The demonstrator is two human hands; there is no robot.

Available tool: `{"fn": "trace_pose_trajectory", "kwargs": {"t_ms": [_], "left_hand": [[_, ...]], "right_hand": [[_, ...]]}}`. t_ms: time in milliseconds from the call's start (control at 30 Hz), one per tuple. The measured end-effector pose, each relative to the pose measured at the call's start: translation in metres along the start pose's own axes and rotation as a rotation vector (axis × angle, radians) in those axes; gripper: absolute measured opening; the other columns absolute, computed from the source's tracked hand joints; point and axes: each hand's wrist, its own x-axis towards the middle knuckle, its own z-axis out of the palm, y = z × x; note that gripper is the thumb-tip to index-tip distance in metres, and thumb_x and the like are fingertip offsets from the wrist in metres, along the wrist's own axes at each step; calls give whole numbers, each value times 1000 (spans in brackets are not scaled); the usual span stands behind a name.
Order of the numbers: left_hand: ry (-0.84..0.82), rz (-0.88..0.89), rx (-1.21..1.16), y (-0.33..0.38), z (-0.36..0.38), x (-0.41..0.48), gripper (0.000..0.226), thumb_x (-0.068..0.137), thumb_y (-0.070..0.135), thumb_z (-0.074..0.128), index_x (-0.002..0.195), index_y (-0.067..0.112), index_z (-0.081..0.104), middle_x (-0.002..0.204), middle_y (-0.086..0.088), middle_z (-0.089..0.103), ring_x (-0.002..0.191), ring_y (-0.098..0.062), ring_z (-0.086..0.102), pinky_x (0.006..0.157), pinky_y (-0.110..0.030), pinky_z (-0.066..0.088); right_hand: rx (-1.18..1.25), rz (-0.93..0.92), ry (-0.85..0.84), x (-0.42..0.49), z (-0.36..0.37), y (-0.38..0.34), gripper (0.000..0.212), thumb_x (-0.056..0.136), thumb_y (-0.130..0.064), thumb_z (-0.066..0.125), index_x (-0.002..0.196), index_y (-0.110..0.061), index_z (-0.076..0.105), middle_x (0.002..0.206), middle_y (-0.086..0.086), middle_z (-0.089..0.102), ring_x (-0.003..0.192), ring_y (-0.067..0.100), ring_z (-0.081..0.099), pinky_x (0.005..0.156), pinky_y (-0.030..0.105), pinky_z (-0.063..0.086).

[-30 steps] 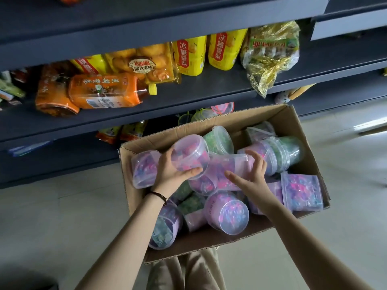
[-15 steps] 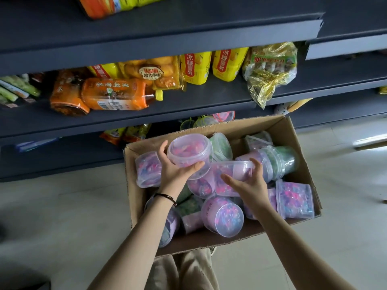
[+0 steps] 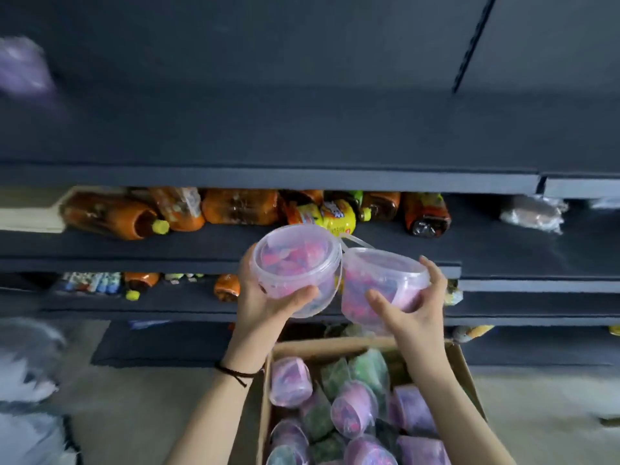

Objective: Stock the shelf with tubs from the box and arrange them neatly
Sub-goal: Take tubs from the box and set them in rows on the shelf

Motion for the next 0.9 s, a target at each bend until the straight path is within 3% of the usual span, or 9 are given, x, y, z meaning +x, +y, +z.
{"fn": "trace_pose_trajectory", "kwargs": {"t_ms": [100, 200, 267, 333, 433, 500, 633, 800, 900], "left_hand": [[6, 82, 1, 54, -21, 13, 102, 55, 54, 85, 135, 11, 40, 133, -6, 49, 126, -17, 48, 99, -34, 47], [49, 139, 19, 96, -45, 32, 101, 49, 45, 88, 135, 21, 41, 129, 8, 51, 119, -1, 50, 90, -20, 50], [91, 156, 13, 117, -64, 48, 97, 46, 40, 88, 131, 33, 41, 122, 24, 50, 114, 8, 50, 84, -11, 49], [133, 160, 29, 133, -84, 67, 95, 46, 35, 91, 126, 38, 41, 114, 32, 50, 110, 11, 51, 80, -12, 49], [200, 149, 39, 145, -111, 105, 92, 54, 22, 93, 131, 25, 42, 120, 15, 55, 108, 2, 57, 88, -29, 54], [244, 154, 38, 142, -125, 135, 94, 52, 24, 93, 131, 19, 43, 122, 6, 57, 110, -4, 58, 93, -32, 53], [299, 97, 59, 120, -154, 199, 93, 55, 25, 92, 132, 23, 39, 120, 13, 53, 111, -2, 54, 88, -22, 48], [327, 55, 93, 88, -199, 280, 93, 53, 21, 93, 129, 21, 41, 120, 9, 53, 108, -3, 55, 74, -10, 46], [315, 62, 167, 68, -237, 318, 94, 46, 29, 95, 126, 20, 46, 121, 3, 55, 110, -9, 57, 80, -17, 51]], "right_hand": [[39, -86, -90, 9, 20, -55, 96, 58, -35, 85, 137, -35, 31, 127, -9, 50, 109, -4, 57, 85, 20, 53], [32, -163, -104, 19, 48, -97, 101, 51, -47, 83, 137, -37, 30, 131, -8, 48, 118, 8, 54, 93, 36, 54], [28, -202, -111, 27, 71, -118, 102, 50, -48, 83, 136, -38, 30, 131, -14, 45, 120, 7, 51, 98, 39, 51], [32, -231, -141, 35, 98, -135, 101, 50, -47, 84, 135, -41, 30, 130, -17, 46, 120, 6, 51, 99, 40, 50], [5, -265, -162, 52, 143, -153, 101, 51, -49, 83, 136, -40, 30, 130, -17, 45, 122, 6, 49, 100, 39, 49], [-23, -285, -138, 66, 174, -157, 102, 50, -51, 83, 136, -39, 29, 133, -15, 43, 124, 7, 47, 102, 38, 48], [-51, -265, -95, 107, 233, -155, 101, 54, -45, 86, 137, -37, 29, 131, -13, 46, 122, 9, 49, 102, 37, 48], [-111, -222, -98, 157, 308, -147, 102, 55, -41, 86, 138, -33, 27, 133, -12, 45, 122, 12, 48, 102, 34, 46], [-114, -198, -124, 176, 354, -138, 100, 58, -33, 89, 135, -35, 27, 131, -13, 46, 120, 11, 50, 99, 33, 47]]}}
